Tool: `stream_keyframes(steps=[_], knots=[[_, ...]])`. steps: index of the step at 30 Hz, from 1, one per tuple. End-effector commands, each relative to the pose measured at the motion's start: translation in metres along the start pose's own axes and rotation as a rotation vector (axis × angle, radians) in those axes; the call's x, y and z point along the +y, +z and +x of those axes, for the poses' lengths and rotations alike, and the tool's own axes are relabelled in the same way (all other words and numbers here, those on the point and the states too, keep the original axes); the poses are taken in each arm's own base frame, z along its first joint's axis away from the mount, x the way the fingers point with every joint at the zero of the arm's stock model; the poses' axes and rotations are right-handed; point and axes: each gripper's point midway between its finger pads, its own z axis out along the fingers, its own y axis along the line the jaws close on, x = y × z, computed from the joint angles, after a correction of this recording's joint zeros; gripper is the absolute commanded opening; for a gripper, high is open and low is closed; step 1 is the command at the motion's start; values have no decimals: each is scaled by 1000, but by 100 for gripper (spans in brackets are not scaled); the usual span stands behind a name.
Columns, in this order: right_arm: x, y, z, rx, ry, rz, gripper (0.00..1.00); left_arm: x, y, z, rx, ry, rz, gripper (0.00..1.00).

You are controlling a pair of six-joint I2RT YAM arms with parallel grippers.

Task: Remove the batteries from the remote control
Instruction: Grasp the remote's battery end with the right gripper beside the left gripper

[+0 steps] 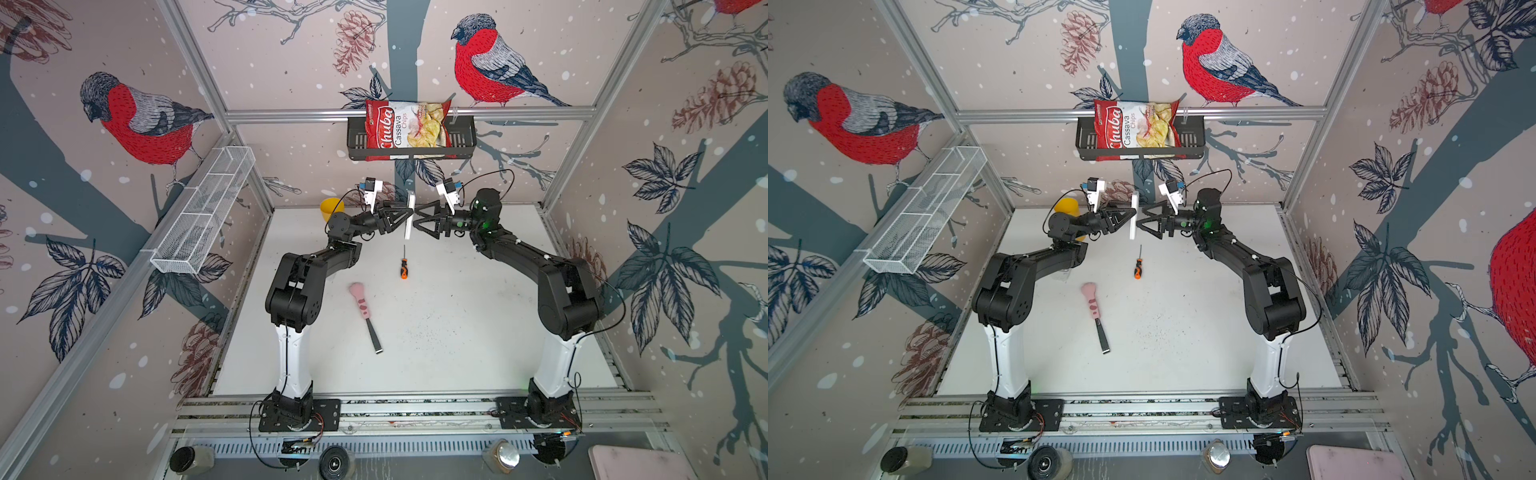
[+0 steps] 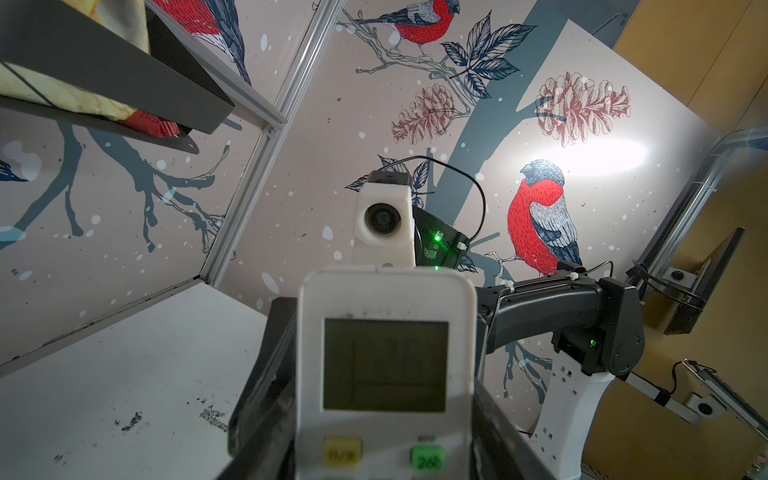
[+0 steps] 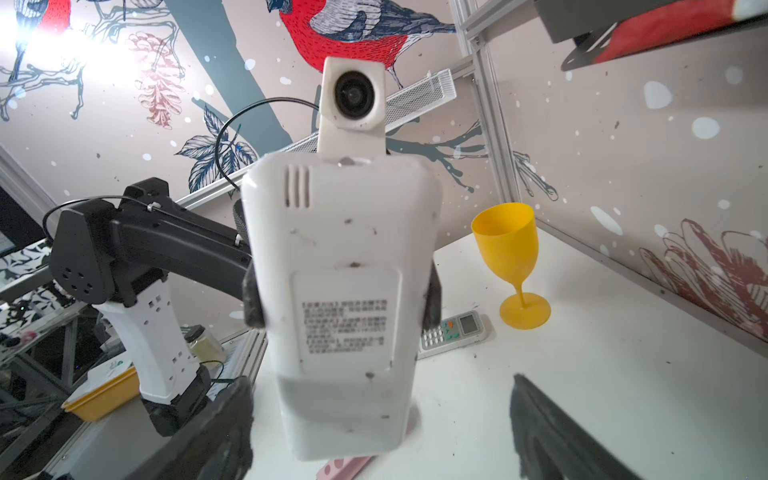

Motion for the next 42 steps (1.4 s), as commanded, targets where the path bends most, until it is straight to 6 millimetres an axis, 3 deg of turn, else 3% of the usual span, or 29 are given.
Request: stream_keyframes(steps=[1,16,28,38,42], knots=[[7,4,3,19,-18,-36,94,-10,0,-7,-12,60,33,40],[15,15,4,41,-41,-89,92,-13,2,-5,-18,49,64,40],[18,18,-2,37,-47,-97,75,-14,4,-3,-14,49,69,40],[16,16,-4,34,-40,-90,51,-14,3,-3,-19,43,78,40],[12,14,-4,26,-30,-74,45,-12,2,-3,-22,36,77,40]])
